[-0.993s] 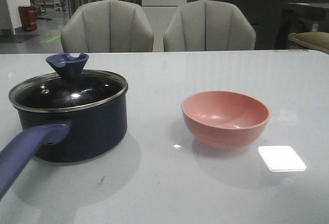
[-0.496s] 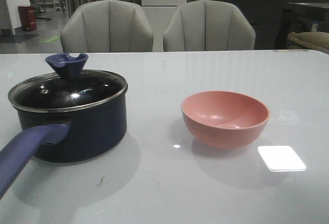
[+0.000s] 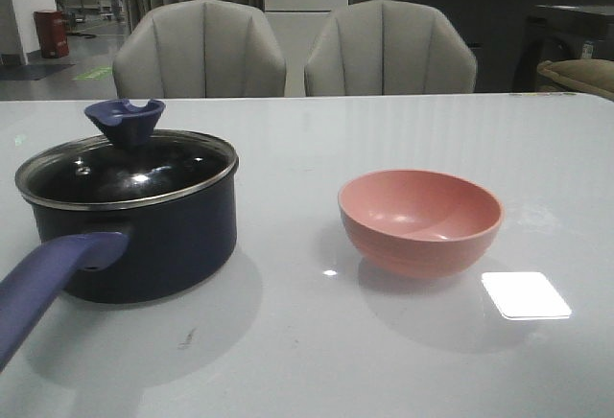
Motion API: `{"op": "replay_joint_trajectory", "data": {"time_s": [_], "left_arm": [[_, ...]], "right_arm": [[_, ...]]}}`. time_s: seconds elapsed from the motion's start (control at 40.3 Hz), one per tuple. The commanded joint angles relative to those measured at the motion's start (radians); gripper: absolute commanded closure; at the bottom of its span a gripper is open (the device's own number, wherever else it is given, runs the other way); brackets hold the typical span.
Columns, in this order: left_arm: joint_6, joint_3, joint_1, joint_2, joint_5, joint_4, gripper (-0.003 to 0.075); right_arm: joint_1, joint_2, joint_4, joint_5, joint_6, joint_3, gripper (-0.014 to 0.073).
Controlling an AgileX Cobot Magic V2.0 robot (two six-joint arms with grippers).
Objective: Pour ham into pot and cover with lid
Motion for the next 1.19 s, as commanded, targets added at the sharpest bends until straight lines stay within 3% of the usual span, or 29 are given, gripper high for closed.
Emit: {"op": "replay_joint_trajectory", "data": {"time_s": [0.0,0.149,0.298,0.571,1.166], "left_arm": [[-0.002,-0.014,-0.008,0.011,-0.103,-0.003,0.0601],[-0.002,0.04,0.047,0.011,-0.141,0.006,0.0601],[-0.002,0.135,0.187,0.011,-0.238,0.006,0.0601],[-0.002,0.342,0.306,-0.001,-0.533,0.006,0.0601],[-0.002,0.363,0.306,-0.07,-0.493,0.05,0.0601]], "right_arm": [[0.001,0.003,0.001,-0.068,-0.006,-0.027,0.0434],[0.001,0.003,0.001,-0.068,-0.006,-0.027,0.0434],[0.001,0.003,0.001,-0.068,-0.006,-0.027,0.0434],[0.001,0.003,0.001,-0.068,-0.006,-0.027,0.0434],[0.001,0.003,0.001,-0.068,-0.006,-0.027,0.0434]]}}
